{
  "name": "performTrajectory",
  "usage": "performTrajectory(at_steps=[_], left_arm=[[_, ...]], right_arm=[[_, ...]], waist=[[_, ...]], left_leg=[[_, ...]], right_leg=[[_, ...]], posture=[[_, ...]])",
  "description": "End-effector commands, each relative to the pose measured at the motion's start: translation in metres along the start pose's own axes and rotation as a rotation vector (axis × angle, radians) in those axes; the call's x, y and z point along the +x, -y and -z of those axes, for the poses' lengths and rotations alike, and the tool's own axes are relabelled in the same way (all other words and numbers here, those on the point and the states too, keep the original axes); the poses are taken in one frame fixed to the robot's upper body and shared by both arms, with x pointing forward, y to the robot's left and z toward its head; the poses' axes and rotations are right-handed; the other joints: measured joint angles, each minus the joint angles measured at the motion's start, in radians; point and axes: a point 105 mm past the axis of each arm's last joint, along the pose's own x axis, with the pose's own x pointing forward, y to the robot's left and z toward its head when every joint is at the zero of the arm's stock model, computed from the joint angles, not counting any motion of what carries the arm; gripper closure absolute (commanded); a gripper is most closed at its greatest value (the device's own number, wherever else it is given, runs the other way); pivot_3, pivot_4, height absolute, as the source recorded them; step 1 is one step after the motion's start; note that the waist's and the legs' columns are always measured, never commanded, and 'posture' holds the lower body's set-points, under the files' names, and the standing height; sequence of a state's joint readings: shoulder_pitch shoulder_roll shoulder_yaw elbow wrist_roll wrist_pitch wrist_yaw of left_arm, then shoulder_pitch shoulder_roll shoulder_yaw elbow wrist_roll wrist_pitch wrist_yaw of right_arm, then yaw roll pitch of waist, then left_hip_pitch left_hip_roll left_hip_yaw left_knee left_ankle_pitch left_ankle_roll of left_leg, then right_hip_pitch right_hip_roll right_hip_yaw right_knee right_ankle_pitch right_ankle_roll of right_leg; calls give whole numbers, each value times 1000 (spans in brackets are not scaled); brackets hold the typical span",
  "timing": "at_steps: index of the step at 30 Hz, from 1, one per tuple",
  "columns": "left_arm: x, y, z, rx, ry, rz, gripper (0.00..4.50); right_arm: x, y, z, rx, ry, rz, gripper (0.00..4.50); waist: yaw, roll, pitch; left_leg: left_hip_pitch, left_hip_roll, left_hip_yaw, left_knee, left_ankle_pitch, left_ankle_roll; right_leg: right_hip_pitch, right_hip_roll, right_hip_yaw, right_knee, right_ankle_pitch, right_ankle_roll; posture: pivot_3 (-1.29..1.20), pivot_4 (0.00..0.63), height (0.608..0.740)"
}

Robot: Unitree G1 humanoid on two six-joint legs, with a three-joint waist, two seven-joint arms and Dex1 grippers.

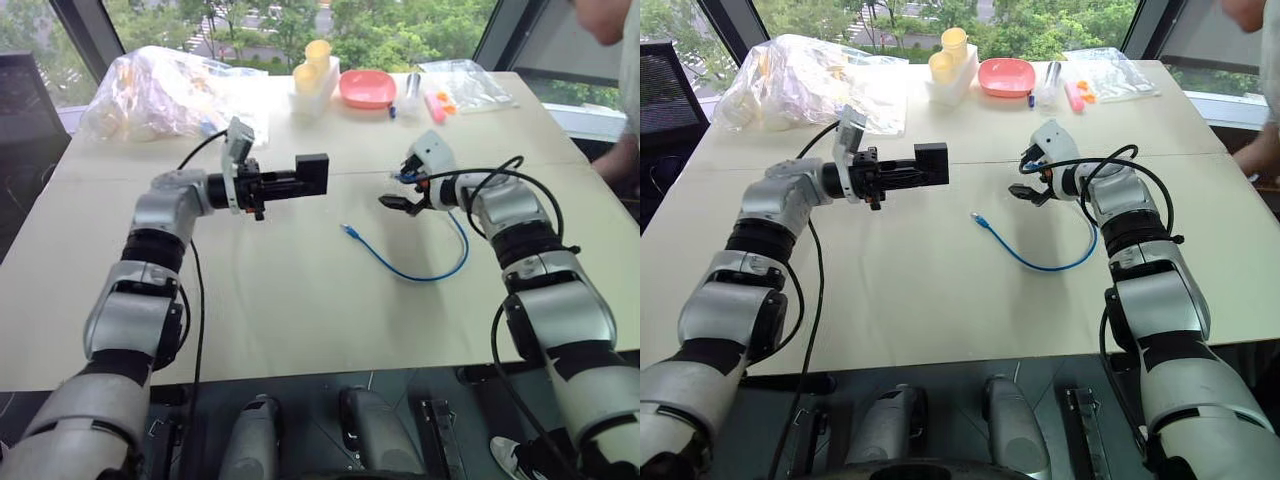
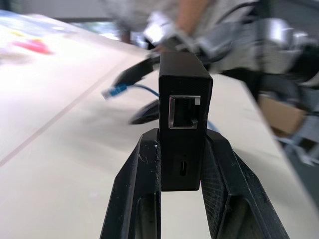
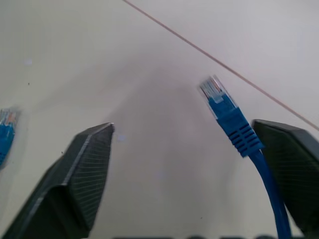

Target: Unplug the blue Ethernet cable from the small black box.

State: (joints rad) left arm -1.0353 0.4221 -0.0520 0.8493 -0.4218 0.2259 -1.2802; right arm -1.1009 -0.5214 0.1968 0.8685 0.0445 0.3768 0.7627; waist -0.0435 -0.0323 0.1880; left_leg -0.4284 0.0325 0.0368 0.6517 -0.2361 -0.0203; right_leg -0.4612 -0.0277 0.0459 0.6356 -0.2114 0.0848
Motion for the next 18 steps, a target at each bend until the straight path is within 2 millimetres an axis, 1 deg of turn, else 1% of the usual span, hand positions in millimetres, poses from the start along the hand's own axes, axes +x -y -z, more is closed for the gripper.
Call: performTrajectory(at_steps=[1,2,4,5,7,11,12,15,17,18], left_arm=[[0,-15,7,85,27,-165,4007],[1,-19,14,98,22,-218,4007],[3,-24,23,119,13,-281,4007],[5,-26,25,123,20,-302,4007],[8,-28,26,147,31,-340,4007],[16,-26,42,167,32,-388,4007],[17,-25,44,167,32,-393,4007],[20,-25,53,161,35,-424,4007],[21,-24,62,151,21,-446,4007],[22,-24,67,145,12,-456,2986]], right_arm=[[-29,6,-50,-197,138,45,46],[-33,0,-50,-258,129,43,46],[-36,-10,-42,-356,92,39,46],[-37,-11,-41,-377,90,57,46],[-42,-14,-48,-378,111,88,46],[-56,-32,-89,-280,298,163,46],[-58,-36,-94,-256,327,174,46],[-60,-43,-98,-186,401,236,46],[-57,-47,-90,-141,421,280,46],[-55,-50,-85,-141,419,298,0]], waist=[[2,0,0],[3,0,0],[7,0,-1],[8,0,-1],[9,0,-1],[5,0,-1],[4,0,-1],[5,-1,-1],[9,-1,-2],[11,-1,-2]], left_leg=[[0,0,0,0,0,0],[0,0,0,0,0,0],[0,0,0,0,0,0],[1,0,0,0,0,0],[0,0,0,1,0,0],[1,0,1,2,0,0],[1,0,1,2,0,0],[2,0,0,2,0,0],[2,0,0,3,0,0],[2,0,0,3,0,0]], right_leg=[[0,0,0,0,0,0],[0,-1,0,0,0,0],[1,-1,0,0,0,0],[1,0,0,-1,0,0],[2,0,0,0,0,0],[1,0,1,0,1,0],[1,0,1,0,1,0],[2,0,1,1,1,0],[3,0,1,1,1,0],[3,0,1,1,1,0]], posture=[[0,150,740],[0,150,740],[0,150,740],[0,150,740],[0,150,740],[0,150,740],[0,150,740],[0,150,740],[0,150,740],[0,150,740]])
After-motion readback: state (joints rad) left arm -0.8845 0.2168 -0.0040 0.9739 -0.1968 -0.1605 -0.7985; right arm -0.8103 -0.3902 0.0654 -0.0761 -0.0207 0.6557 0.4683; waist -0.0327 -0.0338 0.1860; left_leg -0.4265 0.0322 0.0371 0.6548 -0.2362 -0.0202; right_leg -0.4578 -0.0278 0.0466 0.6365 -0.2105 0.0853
